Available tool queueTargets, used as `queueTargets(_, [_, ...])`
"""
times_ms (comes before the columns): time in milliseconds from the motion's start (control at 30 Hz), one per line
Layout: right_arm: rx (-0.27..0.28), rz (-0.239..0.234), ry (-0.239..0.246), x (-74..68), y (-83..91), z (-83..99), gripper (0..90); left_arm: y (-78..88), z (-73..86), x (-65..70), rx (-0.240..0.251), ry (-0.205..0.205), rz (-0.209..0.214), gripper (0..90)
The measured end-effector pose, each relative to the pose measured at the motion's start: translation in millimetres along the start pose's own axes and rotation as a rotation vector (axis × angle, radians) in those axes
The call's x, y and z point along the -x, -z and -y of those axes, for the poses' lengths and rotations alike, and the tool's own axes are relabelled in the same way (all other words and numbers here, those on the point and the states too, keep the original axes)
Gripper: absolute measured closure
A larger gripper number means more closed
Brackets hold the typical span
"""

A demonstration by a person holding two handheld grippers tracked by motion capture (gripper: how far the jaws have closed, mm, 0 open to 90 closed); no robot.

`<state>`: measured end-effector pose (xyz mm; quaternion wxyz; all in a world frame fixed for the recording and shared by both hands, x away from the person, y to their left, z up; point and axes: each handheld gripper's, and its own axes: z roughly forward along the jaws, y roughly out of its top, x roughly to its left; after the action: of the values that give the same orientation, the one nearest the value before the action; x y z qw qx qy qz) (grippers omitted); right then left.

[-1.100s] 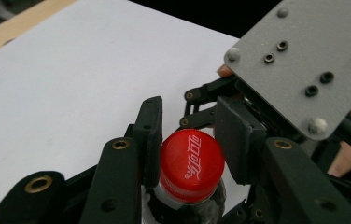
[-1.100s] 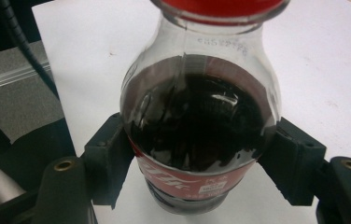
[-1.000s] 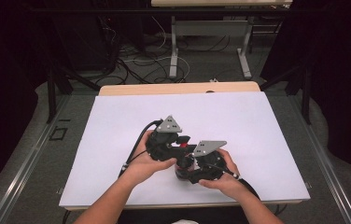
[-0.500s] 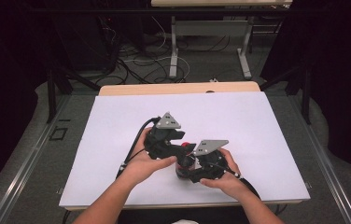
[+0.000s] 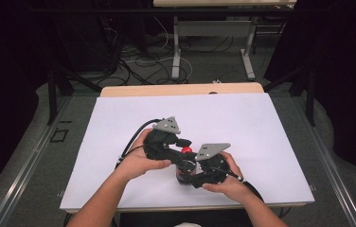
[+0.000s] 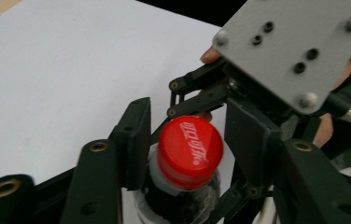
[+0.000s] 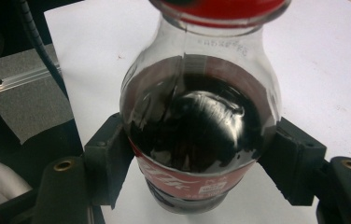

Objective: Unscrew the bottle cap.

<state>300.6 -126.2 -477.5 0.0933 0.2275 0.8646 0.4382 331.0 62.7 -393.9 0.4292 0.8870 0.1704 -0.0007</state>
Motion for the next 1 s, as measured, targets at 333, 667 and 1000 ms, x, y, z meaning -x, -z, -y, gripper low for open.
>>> queueTargets(333, [-0.010,0.032,-0.024,0.9,-0.9,0.2,30.7,-4.9,0.1,10.1,0.027,0.029,-0.118,61.0])
queueTargets(667, [0.009,0.099,-0.061,2.9,0.0,1.7,30.7,-20.1,-6.7,38.0,0.069,0.159,-0.393,61.2])
queueTargets(1000, [-0.001,0.073,-0.052,5.4,1.5,2.3,30.7,-5.5,-7.2,30.3,0.114,0.180,-0.306,48.2])
